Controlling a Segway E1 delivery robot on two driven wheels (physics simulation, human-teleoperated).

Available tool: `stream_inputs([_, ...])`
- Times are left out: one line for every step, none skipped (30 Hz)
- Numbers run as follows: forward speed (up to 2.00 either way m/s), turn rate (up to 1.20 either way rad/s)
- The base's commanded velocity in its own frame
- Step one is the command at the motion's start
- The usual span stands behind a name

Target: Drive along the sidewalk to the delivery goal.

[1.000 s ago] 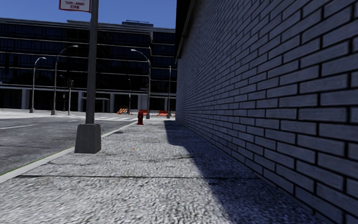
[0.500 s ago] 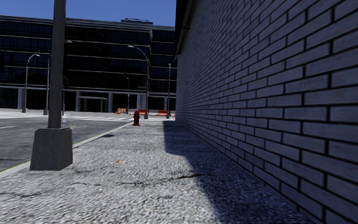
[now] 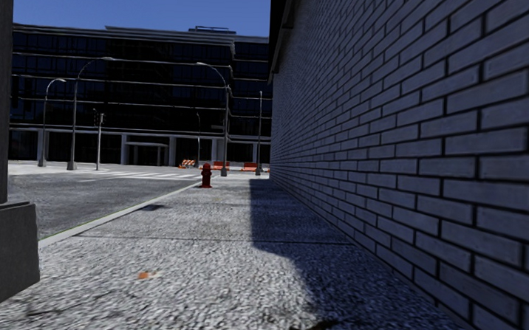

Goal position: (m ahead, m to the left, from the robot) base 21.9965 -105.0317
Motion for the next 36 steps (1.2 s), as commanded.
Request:
stream_inputs([2.00,0.00])
stream_inputs([2.00,0.00])
stream_inputs([2.00,0.00])
stream_inputs([2.00,0.00])
stream_inputs([2.00,0.00])
stream_inputs([2.00,0.00])
stream_inputs([2.00,0.00])
stream_inputs([2.00,0.00])
stream_inputs([2.00,0.00])
stream_inputs([2.00,0.00])
stream_inputs([2.00,0.13])
stream_inputs([2.00,0.58])
stream_inputs([2.00,0.70])
stream_inputs([2.00,0.70])
stream_inputs([2.00,0.69])
stream_inputs([2.00,0.00])
stream_inputs([2.00,0.00])
stream_inputs([2.00,0.00])
stream_inputs([2.00,0.00])
stream_inputs([2.00,0.00])
stream_inputs([2.00,0.00])
stream_inputs([2.00,0.00])
stream_inputs([2.00,0.00])
stream_inputs([2.00,0.00])
stream_inputs([2.00,0.00])
stream_inputs([2.00,0.00])
stream_inputs([2.00,0.00])
stream_inputs([2.00,0.00])
stream_inputs([2.00,0.00])
stream_inputs([2.00,0.00])
stream_inputs([2.00,0.00])
stream_inputs([2.00,0.00])
stream_inputs([2.00,0.00])
stream_inputs([2.00,1.20])
stream_inputs([2.00,1.20])
stream_inputs([2.00,1.20])
